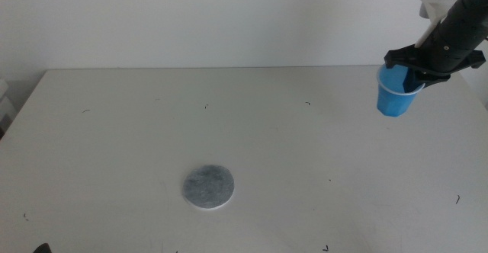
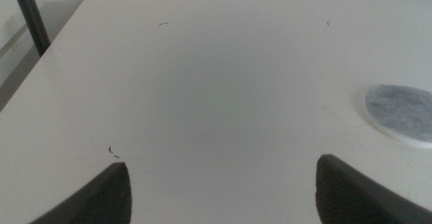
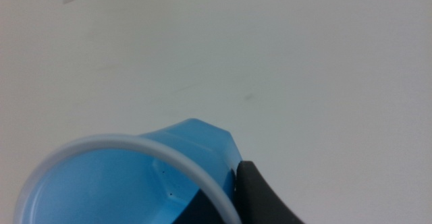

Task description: Place an empty cup on a cup mat.

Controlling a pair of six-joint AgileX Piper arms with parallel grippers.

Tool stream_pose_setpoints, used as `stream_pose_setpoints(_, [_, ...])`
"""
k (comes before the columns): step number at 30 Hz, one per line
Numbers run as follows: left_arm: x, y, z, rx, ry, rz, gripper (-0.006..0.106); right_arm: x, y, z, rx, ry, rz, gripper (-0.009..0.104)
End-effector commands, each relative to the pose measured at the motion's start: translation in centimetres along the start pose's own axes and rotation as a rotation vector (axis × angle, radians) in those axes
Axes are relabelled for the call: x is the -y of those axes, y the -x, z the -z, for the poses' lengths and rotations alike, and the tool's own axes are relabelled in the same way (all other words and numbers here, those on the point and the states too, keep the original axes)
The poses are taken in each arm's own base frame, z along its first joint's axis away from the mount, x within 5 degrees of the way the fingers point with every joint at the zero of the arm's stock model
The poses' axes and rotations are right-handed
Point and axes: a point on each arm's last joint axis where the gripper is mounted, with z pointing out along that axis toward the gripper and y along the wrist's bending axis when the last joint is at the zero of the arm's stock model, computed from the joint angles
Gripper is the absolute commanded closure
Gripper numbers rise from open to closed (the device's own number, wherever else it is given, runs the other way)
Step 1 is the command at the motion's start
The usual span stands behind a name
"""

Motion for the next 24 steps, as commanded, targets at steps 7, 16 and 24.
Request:
stream_pose_setpoints(7, [0.1,0.8,0.2,0.082,-0.01,0.008,-0.005,-8.6,-2.8,6.0,0.091,0.127,0.169,0.096])
stream_pose_setpoints(16, [0.1,0.8,0.2,0.082,-0.01,0.008,-0.005,-18.3,-6.3,5.7,0.069,0.268,0.285,0.096])
stream_pose_setpoints(24, [0.1,0.8,0.2,0.082,-0.01,0.008,-0.005,-24.3,-7.9,2.8,0.011,0.31,0.339,0.096])
